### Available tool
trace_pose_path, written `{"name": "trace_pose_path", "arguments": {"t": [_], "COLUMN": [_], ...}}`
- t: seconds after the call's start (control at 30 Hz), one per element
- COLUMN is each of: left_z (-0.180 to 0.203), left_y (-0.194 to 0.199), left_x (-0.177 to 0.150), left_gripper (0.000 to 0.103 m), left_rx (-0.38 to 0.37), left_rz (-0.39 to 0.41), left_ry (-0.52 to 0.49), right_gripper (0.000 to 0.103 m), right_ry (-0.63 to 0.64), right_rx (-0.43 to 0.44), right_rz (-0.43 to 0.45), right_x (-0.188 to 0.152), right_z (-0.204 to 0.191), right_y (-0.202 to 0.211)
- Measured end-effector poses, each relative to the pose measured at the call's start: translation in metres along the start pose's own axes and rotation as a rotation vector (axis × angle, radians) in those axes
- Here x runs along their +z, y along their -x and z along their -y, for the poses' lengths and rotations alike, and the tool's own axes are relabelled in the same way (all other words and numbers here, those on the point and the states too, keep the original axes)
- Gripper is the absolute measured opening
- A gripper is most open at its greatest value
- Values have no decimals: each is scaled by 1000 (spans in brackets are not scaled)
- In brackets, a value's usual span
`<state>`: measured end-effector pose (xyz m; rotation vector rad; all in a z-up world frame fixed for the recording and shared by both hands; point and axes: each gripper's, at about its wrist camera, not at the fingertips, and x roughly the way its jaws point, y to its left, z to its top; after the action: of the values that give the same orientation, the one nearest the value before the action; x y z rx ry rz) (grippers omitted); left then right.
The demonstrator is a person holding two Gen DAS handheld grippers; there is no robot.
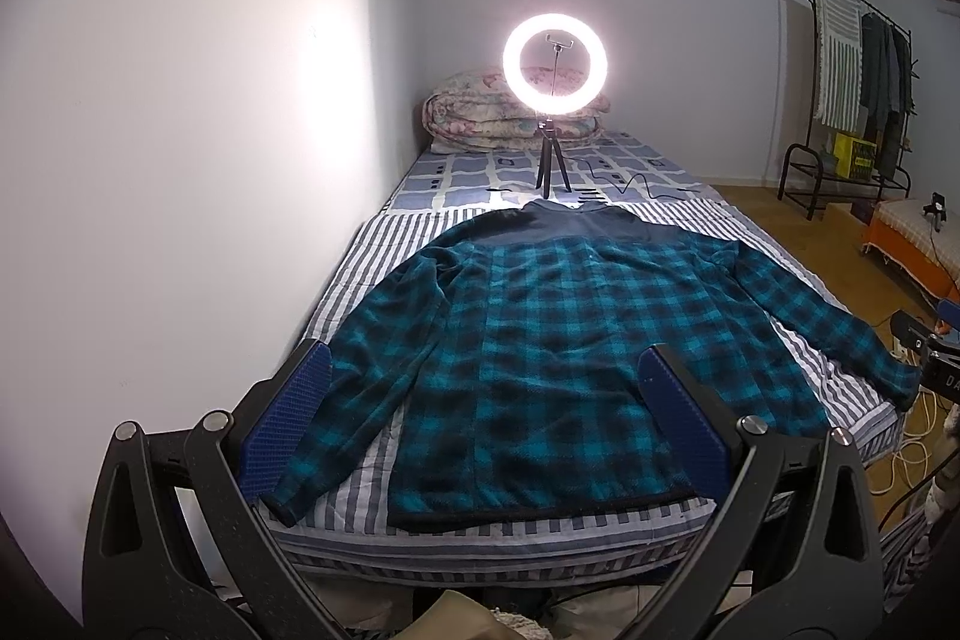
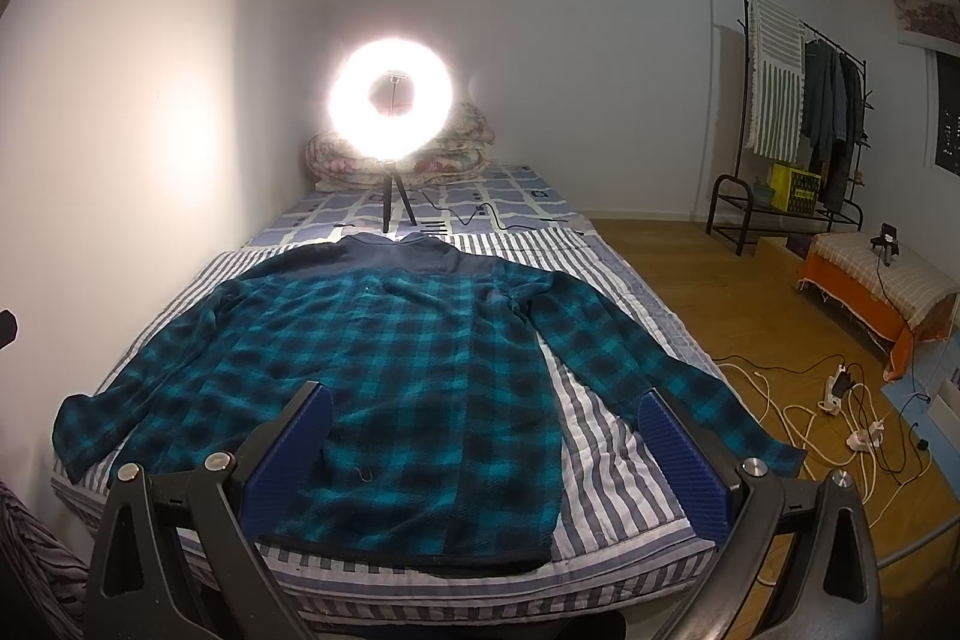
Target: Fold large clothes
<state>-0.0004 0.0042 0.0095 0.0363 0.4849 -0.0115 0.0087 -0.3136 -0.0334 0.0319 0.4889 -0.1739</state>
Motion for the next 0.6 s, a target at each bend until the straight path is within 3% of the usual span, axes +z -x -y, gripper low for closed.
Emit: {"name": "trace_pose_path", "arguments": {"t": [0.6], "left_z": [-1], "left_y": [0], "left_x": [0], "left_gripper": [103], "left_rx": [2], "left_rz": [2], "left_ry": [2], "right_gripper": [103], "right_ry": [-1], "right_rx": [1], "right_rz": [0], "right_x": [0], "right_z": [-1], "right_y": [-1]}}
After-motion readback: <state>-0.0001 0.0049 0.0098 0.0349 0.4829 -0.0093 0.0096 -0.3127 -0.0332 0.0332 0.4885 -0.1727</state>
